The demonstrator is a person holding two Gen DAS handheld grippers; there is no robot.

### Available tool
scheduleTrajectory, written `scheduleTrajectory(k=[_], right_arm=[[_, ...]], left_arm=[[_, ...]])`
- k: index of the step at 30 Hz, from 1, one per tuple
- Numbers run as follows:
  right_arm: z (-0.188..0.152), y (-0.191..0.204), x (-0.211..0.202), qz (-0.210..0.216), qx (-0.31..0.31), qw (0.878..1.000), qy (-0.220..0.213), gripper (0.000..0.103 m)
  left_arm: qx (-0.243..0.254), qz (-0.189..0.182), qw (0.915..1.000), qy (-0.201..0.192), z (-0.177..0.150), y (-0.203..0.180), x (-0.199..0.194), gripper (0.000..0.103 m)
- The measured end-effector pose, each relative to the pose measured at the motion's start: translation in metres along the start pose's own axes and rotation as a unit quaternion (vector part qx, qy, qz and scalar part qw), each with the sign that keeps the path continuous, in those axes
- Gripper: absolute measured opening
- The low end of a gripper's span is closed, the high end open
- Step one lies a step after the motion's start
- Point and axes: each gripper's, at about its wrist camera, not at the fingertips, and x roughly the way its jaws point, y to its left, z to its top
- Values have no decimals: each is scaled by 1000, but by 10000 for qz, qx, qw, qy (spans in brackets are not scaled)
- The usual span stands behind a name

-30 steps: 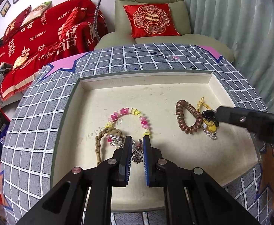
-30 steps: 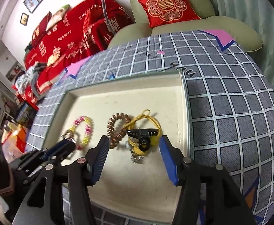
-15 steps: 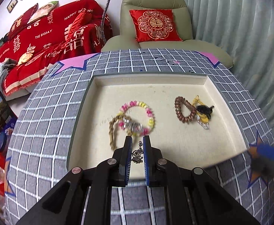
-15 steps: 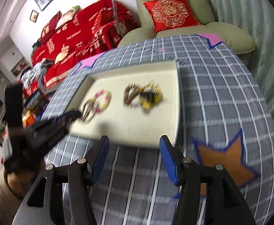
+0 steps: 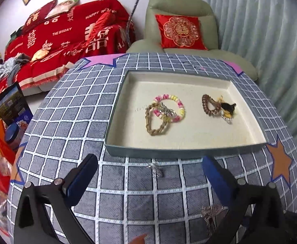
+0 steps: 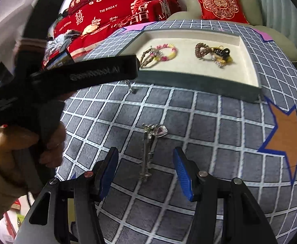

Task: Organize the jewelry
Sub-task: 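Withdraw both tools from the tray toward the silver key-shaped hairpin, then grasp the silver key-shaped hairpin with the right tool while the left tool grasps a small silver charm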

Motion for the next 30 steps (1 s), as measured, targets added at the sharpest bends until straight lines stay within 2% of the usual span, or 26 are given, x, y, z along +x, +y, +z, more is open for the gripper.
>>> scheduleTrajectory(k=[4,6,11,15,19,24,28,30], right_arm=[[-6,6,9,-152,39,9999,51,59],[-7,9,14,-277,34,9996,68,55],[-9,14,20,-625,-42,9980,39,42],[-11,20,22,-926,-217,9955,-27,35],[-11,22,23,-1178,-326,9925,-75,17],[-14,12,16,-1235,-275,9919,-87,17],[-21,-8,3,-1202,-81,9927,-88,17],[-25,-18,-3,-1193,48,9928,-92,17]], left_arm=[[54,153,9998,-69,-5,5,0,103],[45,201,9998,-72,-7,9,-1,103],[66,363,9992,-122,-18,25,-12,103],[6,393,9991,-161,-28,39,-24,103],[-89,351,9993,-27,-38,48,-24,103],[-121,139,9998,64,-43,44,-20,103],[-55,-35,9999,129,-32,26,-4,103],[-21,6,9998,192,-24,16,8,93]])
